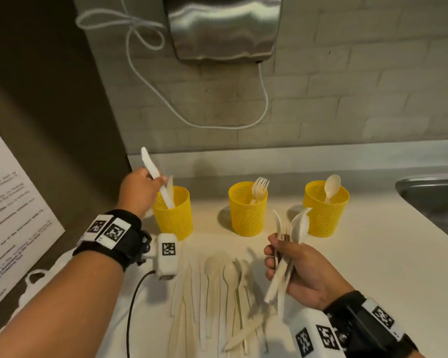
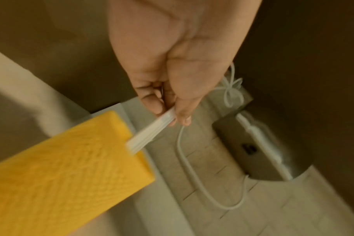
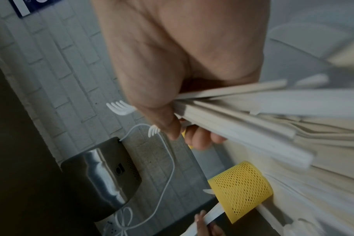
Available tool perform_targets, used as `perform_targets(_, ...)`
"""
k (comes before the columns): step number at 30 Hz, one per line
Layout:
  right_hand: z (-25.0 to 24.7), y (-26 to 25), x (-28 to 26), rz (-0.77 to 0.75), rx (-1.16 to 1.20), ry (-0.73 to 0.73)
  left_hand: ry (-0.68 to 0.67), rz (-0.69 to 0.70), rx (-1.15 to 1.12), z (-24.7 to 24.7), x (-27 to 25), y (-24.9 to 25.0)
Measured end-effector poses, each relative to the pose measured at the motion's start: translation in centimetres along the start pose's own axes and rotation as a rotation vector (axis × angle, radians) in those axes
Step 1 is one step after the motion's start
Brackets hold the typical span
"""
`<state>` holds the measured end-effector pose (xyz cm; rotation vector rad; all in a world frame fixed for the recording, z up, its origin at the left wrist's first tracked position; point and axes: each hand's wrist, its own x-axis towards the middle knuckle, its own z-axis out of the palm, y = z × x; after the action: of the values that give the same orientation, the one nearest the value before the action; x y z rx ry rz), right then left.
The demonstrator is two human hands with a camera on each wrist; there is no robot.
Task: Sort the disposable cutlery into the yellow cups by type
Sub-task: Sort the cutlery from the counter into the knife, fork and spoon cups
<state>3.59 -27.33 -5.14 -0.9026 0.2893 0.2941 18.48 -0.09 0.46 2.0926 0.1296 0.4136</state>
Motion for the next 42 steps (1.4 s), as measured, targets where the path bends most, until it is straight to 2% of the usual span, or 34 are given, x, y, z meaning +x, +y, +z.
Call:
perform_targets(2,-0.2,0.0,-0.2,0.008,0.01,-0.006,-0.08,-0.024,0.154,1.4,-0.1,-1.2)
perform_targets(4,-0.3,0.0,-0.4,0.007,0.013,-0.016,-0.102,-0.027,0.203,1.9,-0.7,-1.4)
perform_targets(6,-0.3,-0.1,-0.5,0.0,0.006,-0.023,-0.025,0.008,0.186,1.6,-1.0,-1.2)
perform_targets(8,-0.4,-0.1,-0.6,-0.009,-0.009,-0.026,0.154,0.092,0.192,1.2,-2.1,-0.4)
perform_targets(9,-0.4,-0.1,-0.6,-0.012,-0.023,-0.028,0.202,0.132,0.151,1.5,-3.3,0.6)
perform_targets(10,-0.3,0.0,-0.5,-0.01,-0.04,-0.031,0.155,0.136,0.083,2.0,-4.6,1.6)
perform_targets(11,-0.3,0.1,-0.4,-0.002,-0.06,-0.034,0.012,0.108,0.005,2.9,-6.3,2.7)
perform_targets(14,-0.1,0.4,-0.1,0.015,-0.129,-0.05,-0.607,-0.035,-0.158,6.5,-11.3,4.7)
perform_targets(15,0.0,0.5,0.0,0.011,-0.15,-0.065,-0.73,-0.053,-0.173,7.6,-12.3,4.7)
perform_targets(16,0.2,0.5,0.0,0.002,-0.167,-0.085,-0.789,-0.054,-0.188,8.7,-13.1,4.6)
perform_targets(19,0.2,0.4,-0.2,-0.011,-0.144,-0.131,-0.794,-0.051,-0.252,10.3,-14.0,3.9)
perform_targets(24,-0.7,0.0,0.0,0.013,-0.004,-0.164,-0.773,-0.213,-0.431,10.7,-14.8,3.7)
perform_targets(33,-1.0,-0.1,-0.1,-0.014,-0.099,-0.195,-0.835,-0.258,-0.408,10.9,-15.0,4.2)
perform_targets(37,-0.9,0.1,0.0,-0.047,-0.209,-0.184,-0.858,-0.274,-0.495,11.2,-15.2,4.6)
perform_targets(42,-0.6,-0.8,-0.3,-0.065,-0.155,-0.206,-0.787,-0.348,-0.632,11.5,-14.8,5.2)
